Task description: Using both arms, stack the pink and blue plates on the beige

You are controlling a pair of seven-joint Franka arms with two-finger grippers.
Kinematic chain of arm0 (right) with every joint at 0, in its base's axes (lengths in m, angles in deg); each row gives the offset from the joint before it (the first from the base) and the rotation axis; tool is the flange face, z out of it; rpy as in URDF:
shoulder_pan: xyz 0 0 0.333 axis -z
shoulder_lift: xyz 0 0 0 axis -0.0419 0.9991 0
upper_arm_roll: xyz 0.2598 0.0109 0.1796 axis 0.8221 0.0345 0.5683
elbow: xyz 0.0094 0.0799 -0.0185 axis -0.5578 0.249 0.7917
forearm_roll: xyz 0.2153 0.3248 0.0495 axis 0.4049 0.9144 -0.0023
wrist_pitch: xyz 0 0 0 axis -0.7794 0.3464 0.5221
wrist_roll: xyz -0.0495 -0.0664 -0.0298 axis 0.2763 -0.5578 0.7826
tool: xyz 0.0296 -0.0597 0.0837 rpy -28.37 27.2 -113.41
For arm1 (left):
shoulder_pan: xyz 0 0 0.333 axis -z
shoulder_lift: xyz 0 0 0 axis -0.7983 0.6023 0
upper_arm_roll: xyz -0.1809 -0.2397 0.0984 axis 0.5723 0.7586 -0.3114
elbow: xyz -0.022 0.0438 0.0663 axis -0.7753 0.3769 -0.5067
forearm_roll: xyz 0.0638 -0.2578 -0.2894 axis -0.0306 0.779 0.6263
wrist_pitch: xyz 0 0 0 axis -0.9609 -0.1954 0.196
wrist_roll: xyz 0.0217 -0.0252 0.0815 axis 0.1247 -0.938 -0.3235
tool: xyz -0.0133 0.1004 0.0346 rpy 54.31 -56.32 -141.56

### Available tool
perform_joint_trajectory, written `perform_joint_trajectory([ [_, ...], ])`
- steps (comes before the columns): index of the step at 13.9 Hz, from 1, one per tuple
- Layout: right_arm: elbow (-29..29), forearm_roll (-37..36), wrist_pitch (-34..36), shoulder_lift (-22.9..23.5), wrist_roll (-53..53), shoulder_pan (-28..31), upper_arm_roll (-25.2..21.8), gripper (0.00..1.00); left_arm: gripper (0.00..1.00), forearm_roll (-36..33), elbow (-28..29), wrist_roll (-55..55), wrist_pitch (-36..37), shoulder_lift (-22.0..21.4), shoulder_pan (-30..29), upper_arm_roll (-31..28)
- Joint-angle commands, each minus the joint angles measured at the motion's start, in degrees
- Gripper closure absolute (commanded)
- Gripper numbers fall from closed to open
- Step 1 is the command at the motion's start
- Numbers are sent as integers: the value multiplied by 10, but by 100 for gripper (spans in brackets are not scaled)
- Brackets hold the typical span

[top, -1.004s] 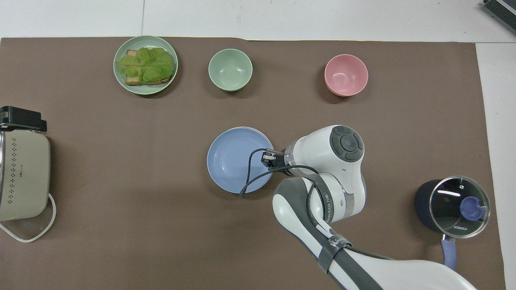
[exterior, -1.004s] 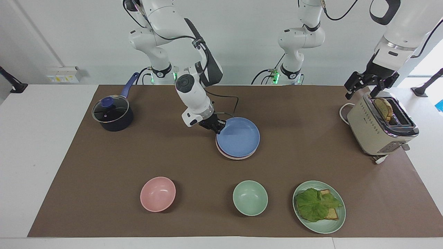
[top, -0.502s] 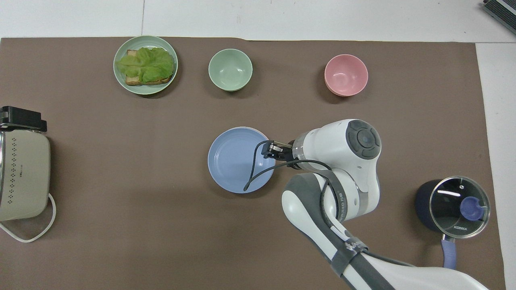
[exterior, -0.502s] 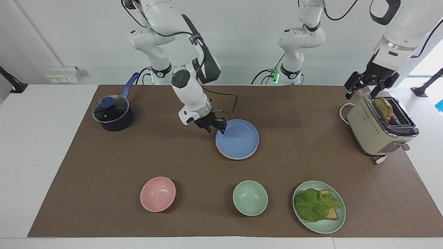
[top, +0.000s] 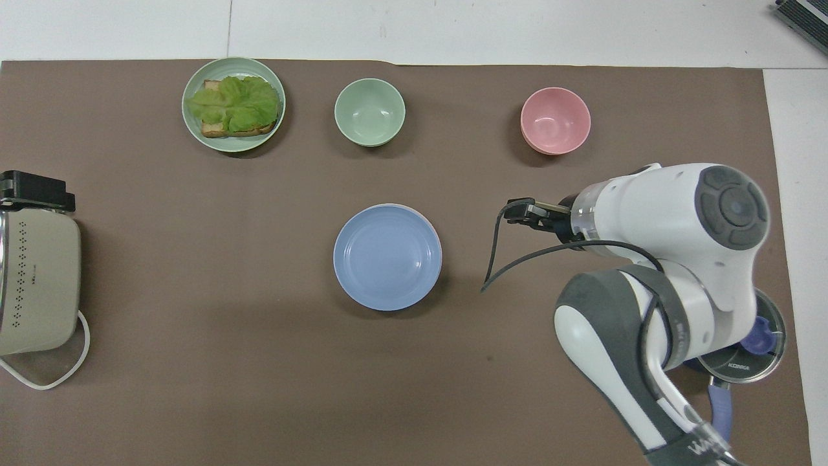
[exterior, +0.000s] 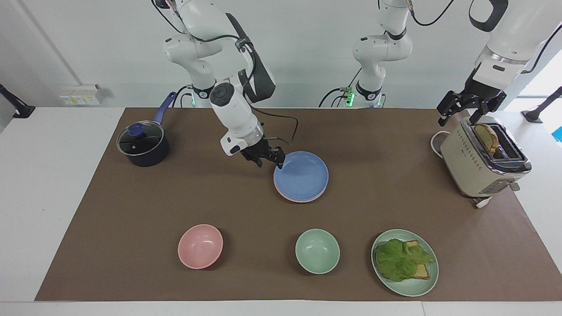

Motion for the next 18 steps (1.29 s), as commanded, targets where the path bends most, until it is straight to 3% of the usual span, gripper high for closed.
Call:
perform_joint_trajectory([
  [1,1,-23,41,-43,-64,56,6,0,0,-7,1,-4,9,-4,0,0],
  [3,-22,-32,106,-64,-114,89,4,0,0,-7,1,-4,9,-4,-1,0],
  [7,-140,-80,255,-55,-149,122,6,0,0,-7,1,-4,9,-4,-1,0],
  [11,-204,-79,322,-44,-150,124,6,0,0,-7,1,-4,9,-4,-1,0],
  [13,-259,-74,373,-12,-149,124,6,0,0,-7,1,-4,9,-4,-1,0],
  [18,-262,-73,367,-8,-150,125,4,0,0,-7,1,-4,9,-3,-1,0],
])
